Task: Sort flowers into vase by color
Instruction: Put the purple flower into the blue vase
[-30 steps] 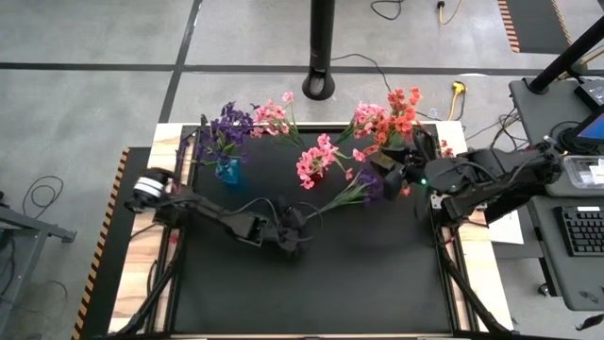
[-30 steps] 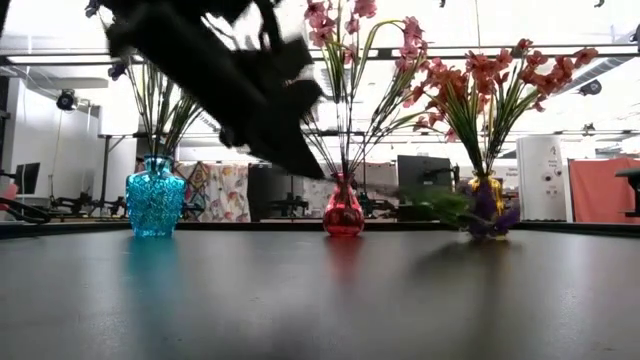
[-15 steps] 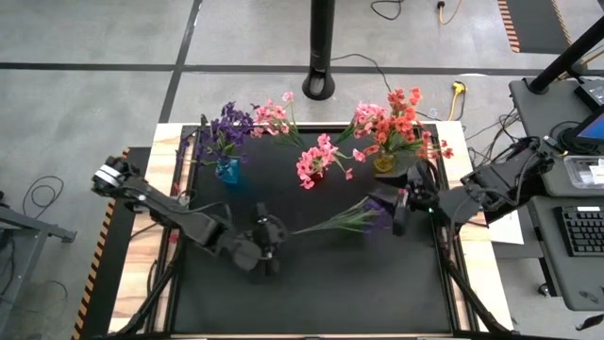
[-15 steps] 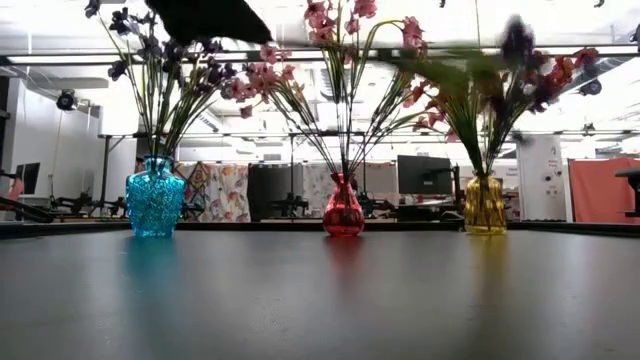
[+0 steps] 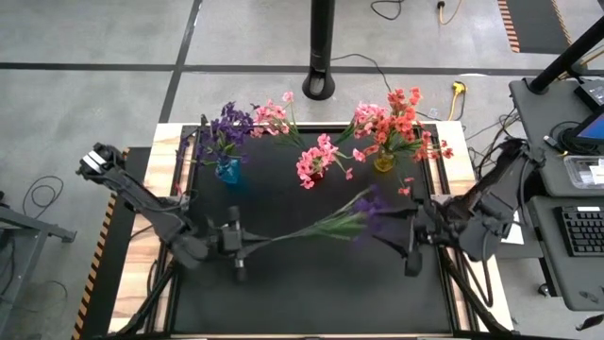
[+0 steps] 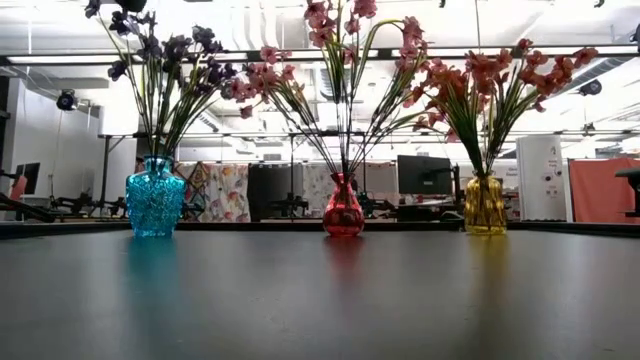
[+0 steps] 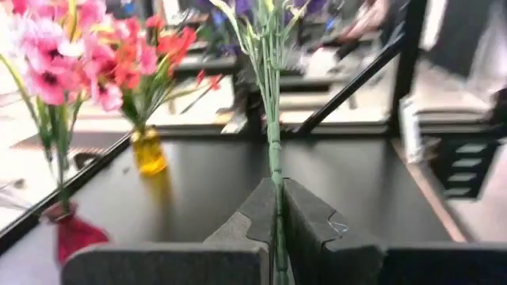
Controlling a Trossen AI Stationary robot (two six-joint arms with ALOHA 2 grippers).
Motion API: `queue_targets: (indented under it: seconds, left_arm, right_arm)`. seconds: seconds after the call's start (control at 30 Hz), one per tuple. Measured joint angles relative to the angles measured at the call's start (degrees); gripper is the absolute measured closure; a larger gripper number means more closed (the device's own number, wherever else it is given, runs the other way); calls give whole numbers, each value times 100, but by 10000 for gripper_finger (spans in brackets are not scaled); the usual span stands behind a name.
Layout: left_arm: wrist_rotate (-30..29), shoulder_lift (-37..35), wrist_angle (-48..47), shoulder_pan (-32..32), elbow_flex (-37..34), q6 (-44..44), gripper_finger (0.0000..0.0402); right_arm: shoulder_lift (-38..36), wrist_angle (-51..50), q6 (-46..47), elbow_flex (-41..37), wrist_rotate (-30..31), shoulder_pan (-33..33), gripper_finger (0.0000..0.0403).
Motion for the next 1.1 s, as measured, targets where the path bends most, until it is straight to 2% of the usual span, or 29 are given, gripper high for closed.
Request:
queue_targets:
  seconds: [0.2, 0.3, 0.47, 0.57, 0.67, 0.77, 0.87, 1.1]
  left_arm:
    - [266, -344, 1526, -220, -752, 646, 401]
    - [281, -411, 2201, -280, -949, 1032, 401]
    - [568, -425, 2999, -295, -1081, 1507, 401]
    - [955, -340, 3334, -291, -1079, 1781, 401]
    - [1032, -145, 3615, -288, -972, 2071, 401]
    - [1030, 139, 3741, -252, -795, 2254, 401]
    - [1029, 492, 3878, -182, -597, 2359, 401]
    - [1022, 1011, 3958, -122, -325, 2600, 401]
  right_arm:
    - [319, -130, 257, 0, 154, 380, 170]
    - [524, -164, 280, -46, 535, 512, 170]
    - [855, -133, 371, -256, 648, 557, 170]
    - [1173, 72, 430, -419, 1149, 496, 170]
    - [1616, 467, 252, -518, 1797, 318, 170]
    - [2085, 1354, -406, -529, 1782, -14, 170]
    - [2536, 2760, -1474, -519, 1512, -359, 170]
    - [3105, 6478, -3408, -648, -221, -815, 170]
